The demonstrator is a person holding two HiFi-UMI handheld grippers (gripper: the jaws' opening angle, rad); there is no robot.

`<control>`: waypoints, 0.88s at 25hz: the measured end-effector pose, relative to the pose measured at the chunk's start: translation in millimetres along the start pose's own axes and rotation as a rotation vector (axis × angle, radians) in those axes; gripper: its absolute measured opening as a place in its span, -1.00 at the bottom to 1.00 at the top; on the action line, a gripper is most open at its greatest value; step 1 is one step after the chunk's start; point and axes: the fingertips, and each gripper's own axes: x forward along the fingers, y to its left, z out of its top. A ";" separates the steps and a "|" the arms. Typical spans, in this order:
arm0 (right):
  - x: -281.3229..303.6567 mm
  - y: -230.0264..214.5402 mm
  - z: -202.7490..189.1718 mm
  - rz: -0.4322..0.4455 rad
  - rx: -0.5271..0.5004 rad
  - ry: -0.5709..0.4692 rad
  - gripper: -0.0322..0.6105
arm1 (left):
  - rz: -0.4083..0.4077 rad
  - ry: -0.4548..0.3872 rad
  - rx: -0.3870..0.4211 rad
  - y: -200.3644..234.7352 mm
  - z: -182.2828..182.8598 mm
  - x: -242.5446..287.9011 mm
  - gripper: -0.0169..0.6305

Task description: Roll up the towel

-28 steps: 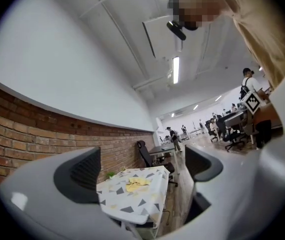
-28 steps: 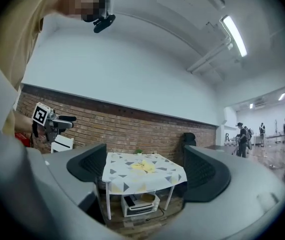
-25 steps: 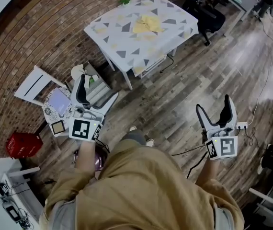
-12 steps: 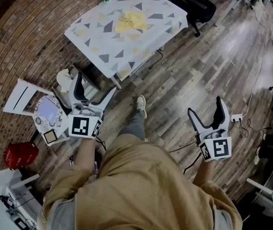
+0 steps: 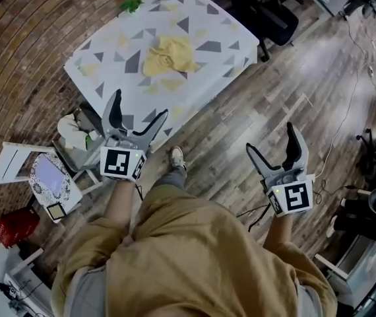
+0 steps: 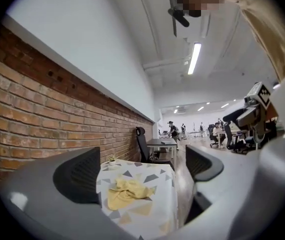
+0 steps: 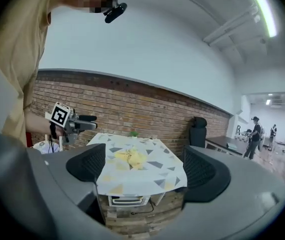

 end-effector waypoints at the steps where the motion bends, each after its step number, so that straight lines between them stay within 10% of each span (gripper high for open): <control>1: 14.6 -9.6 4.5 -0.001 0.020 -0.002 0.55 | -0.007 0.000 -0.006 6.9 0.8 17.0 0.80; 13: 119.4 -84.5 24.1 -0.024 0.103 -0.051 0.56 | -0.046 0.015 0.041 39.9 7.0 131.3 0.80; 22: 272.7 -134.2 31.8 0.270 0.077 -0.106 0.56 | 0.315 0.079 0.092 117.3 3.3 141.0 0.79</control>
